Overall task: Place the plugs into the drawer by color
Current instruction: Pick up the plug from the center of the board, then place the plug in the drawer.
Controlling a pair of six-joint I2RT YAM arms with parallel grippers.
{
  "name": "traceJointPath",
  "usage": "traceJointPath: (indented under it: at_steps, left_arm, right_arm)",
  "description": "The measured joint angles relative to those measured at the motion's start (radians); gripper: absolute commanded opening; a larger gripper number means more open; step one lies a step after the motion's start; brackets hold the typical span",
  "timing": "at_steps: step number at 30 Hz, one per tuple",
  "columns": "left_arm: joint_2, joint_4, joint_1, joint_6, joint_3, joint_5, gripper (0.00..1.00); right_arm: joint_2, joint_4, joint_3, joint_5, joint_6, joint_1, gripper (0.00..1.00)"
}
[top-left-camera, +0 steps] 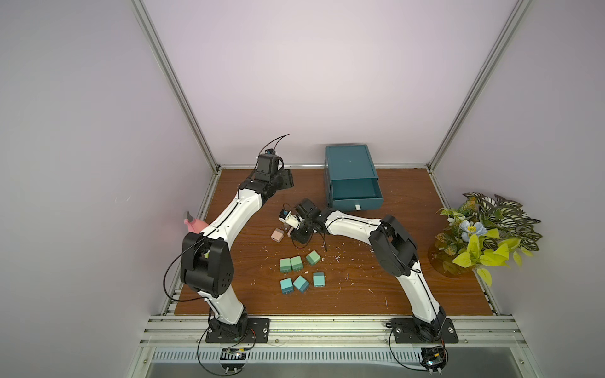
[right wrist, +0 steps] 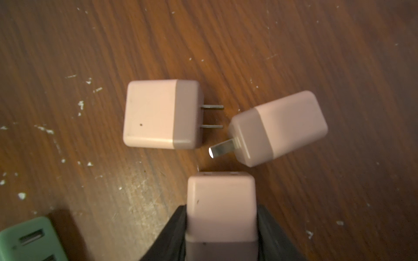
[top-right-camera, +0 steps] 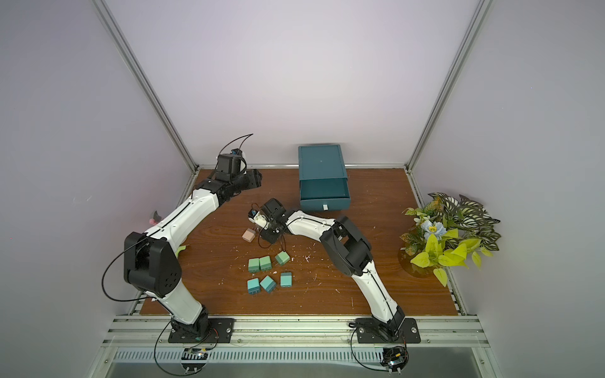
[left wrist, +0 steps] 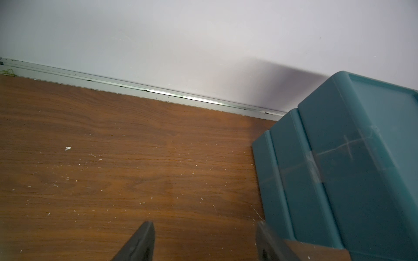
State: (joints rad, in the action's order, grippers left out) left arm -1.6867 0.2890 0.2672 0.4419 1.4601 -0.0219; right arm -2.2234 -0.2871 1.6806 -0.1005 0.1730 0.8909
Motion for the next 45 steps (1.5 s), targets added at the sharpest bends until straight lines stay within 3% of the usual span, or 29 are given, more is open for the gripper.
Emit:
traceJointPath:
  at_steps: [5, 12, 19, 29, 45]
  left_arm:
    - [0.03, -0.001, 0.0, 0.005, -0.001, -0.006, 0.66]
    - [0.101, -0.024, 0.0, 0.024, -0.037, -0.029, 0.66]
    - [0.128, -0.052, 0.019, 0.04, -0.051, -0.034, 0.66]
    - [0.056, -0.054, 0.1, 0.049, 0.022, -0.044, 0.65]
    - [0.031, -0.044, 0.1, 0.059, -0.027, -0.103, 0.66]
  right_arm:
    - [0.117, -0.001, -0.061, 0.051, -0.103, 0.013, 0.35]
    - [0.414, -0.002, -0.171, 0.125, -0.269, 0.028, 0.28]
    - [0.626, -0.042, -0.175, 0.263, -0.385, -0.014, 0.23]
    - [0.651, -0.137, -0.147, 0.304, -0.466, -0.22, 0.22]
    - [0.562, -0.188, -0.102, 0.249, -0.516, -0.277, 0.2]
